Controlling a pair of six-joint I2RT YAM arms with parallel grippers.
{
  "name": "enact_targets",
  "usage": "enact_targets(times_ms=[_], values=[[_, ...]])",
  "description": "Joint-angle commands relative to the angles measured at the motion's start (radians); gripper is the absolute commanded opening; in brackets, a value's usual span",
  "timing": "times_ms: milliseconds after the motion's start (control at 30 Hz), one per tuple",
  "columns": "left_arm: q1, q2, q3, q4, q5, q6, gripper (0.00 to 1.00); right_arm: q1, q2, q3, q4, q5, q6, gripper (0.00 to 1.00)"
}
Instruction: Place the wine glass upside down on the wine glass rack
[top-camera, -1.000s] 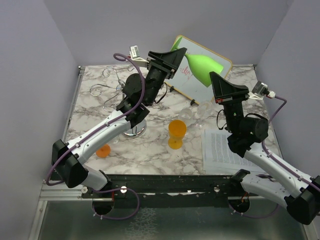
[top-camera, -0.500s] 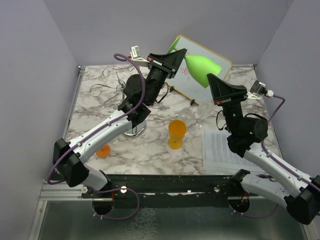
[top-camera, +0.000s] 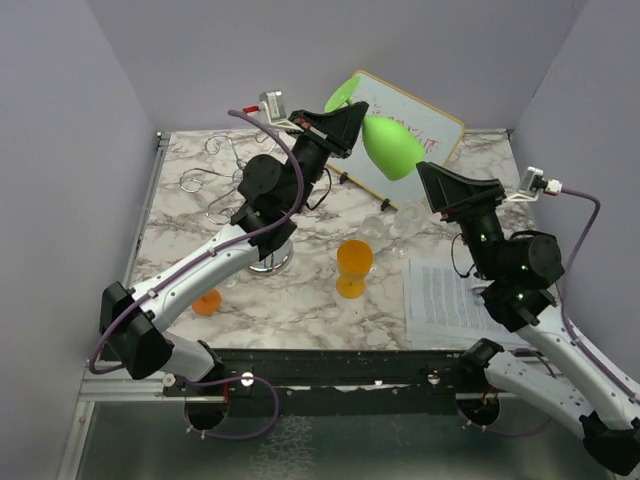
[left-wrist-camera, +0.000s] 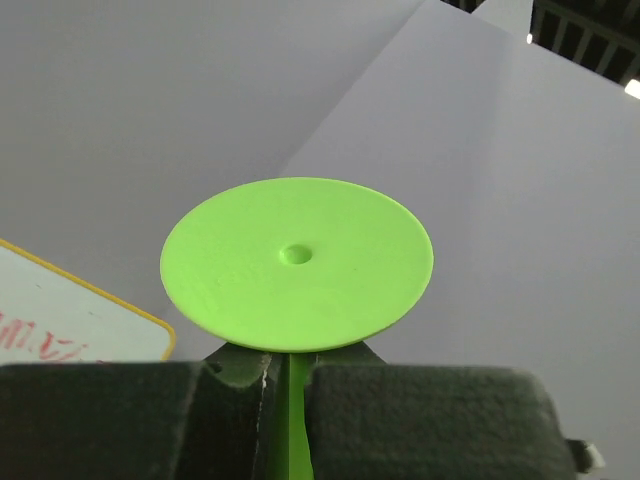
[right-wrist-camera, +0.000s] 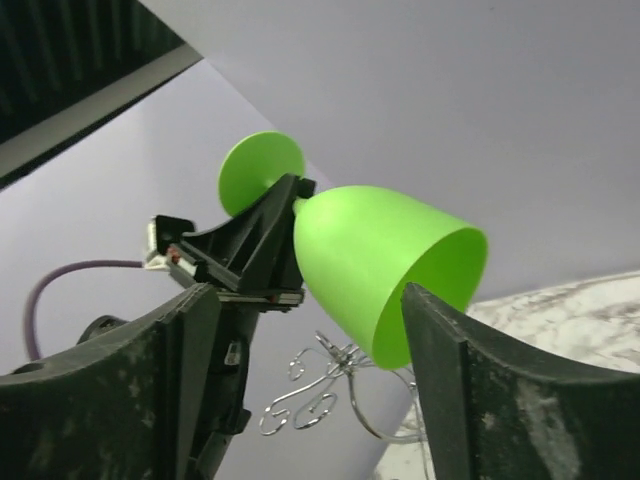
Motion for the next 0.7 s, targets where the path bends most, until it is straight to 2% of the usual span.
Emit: enact_targets(times_ms=[0, 100, 167, 233, 400, 600, 667], values=[[-0.002, -0.063, -0.001, 0.062, 0.122, 0.389, 0.00, 0.007, -0.093, 0.139, -0.456, 0.109, -0.170, 0.82], [-0.003, -0.069, 0.006, 0.061, 0.272, 0.539, 0.00, 0.006, -0.111, 0.247, -0.621, 0.111, -0.194, 0.86], [-0.003, -0.068, 0.005, 0.060, 0.421, 0.638, 0.00, 0.006, -0.082, 0.335, -0.699, 0.032, -0.191, 0.86], [-0.002, -0.070, -0.003, 0.058, 0.512, 0.717, 0.00, 0.007, -0.030, 0.431, -0.767, -0.075, -0.168, 0.86], [-0.002, -0.069, -0.020, 0.033, 0.632, 0.849, 0.00, 0.006, 0.090, 0.598, -0.824, -0.265, -0.084, 0.82], [-0.002, -0.064, -0.019, -0.020, 0.721, 0.885, 0.00, 0.007, 0.211, 0.715, -0.892, -0.282, -0.011, 0.79], [-0.002, -0.066, -0.022, -0.035, 0.743, 0.887, 0.00, 0.006, 0.247, 0.754, -0.916, -0.279, -0.005, 0.74]])
